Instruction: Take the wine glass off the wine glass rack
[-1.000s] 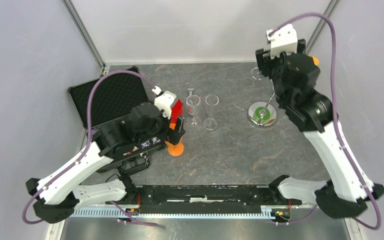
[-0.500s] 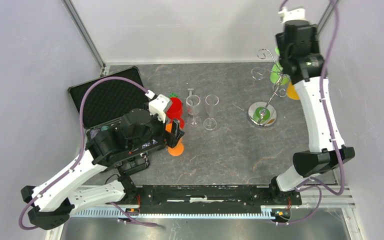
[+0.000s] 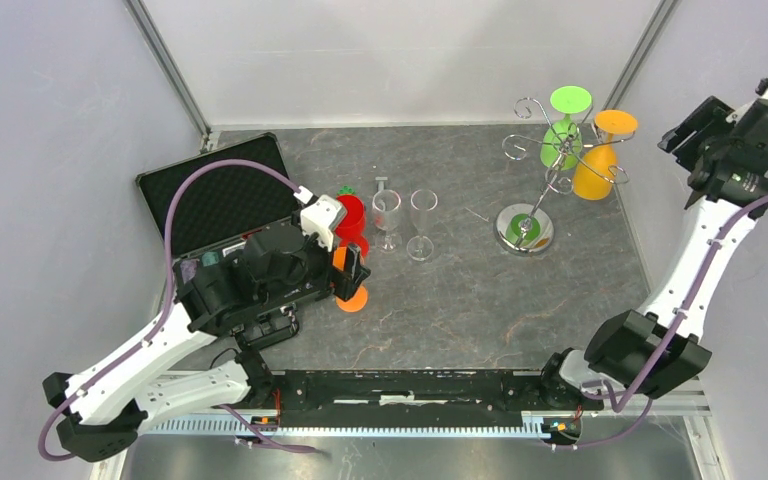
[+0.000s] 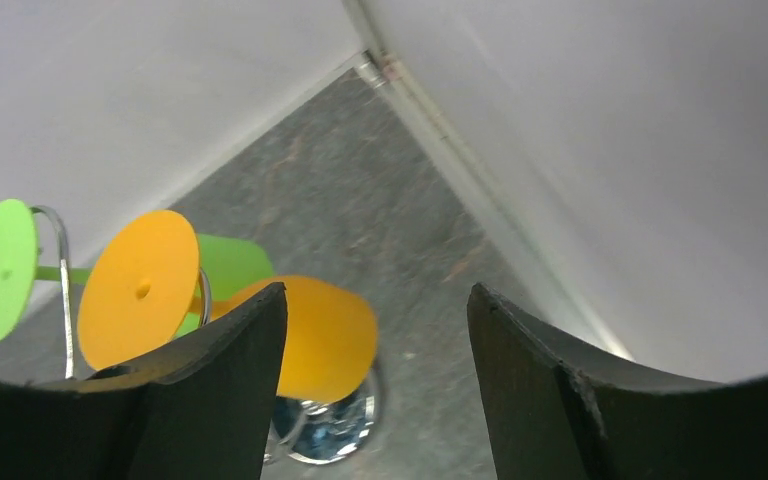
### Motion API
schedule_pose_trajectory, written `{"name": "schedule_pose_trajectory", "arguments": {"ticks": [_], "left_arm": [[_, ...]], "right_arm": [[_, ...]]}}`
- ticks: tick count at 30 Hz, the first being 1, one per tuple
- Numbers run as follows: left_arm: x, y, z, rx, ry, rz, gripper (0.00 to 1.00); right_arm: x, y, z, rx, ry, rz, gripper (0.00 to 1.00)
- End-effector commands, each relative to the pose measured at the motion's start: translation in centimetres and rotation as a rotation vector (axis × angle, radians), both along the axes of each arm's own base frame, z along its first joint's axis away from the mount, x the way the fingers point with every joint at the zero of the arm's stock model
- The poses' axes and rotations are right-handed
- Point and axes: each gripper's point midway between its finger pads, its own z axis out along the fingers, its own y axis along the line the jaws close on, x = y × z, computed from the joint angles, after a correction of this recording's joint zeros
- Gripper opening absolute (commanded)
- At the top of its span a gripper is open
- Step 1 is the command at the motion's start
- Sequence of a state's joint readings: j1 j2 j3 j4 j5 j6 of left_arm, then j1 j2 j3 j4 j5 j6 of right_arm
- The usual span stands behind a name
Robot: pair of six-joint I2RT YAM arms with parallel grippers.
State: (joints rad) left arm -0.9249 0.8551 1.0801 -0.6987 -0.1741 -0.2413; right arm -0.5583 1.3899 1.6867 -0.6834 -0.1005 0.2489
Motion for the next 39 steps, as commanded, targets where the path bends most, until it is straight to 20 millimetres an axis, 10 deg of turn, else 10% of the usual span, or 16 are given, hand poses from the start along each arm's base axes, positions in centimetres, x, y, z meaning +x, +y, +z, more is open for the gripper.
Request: {"name": "schedule_pose_trajectory", "arguments": {"ticks": [1, 20, 25, 39], "left_arm": [[-0.2, -0.2, 0.6, -0.048, -0.04, -0.018, 1.0], [-0.5, 0.4, 0.8, -0.083, -0.056, -0.006, 1.0], [-0.7, 0.3, 1.0, -0.087, -0.056, -0.018, 1.0], [-1.1, 0.9, 1.6, -0.123, -0.08, -0.014, 1.0]], "right_arm": [[2.2, 4.4, 1.5, 0.284, -0.229, 0.223, 0.7], [1.0, 6.2, 3.8, 0.351, -0.426, 0.213, 0.65], [1.7, 7.2, 4.0, 0.417, -0.445, 0.271, 0.38], [3.2, 8.0, 2.9, 0.509, -0.416, 0.261, 0.44]]}}
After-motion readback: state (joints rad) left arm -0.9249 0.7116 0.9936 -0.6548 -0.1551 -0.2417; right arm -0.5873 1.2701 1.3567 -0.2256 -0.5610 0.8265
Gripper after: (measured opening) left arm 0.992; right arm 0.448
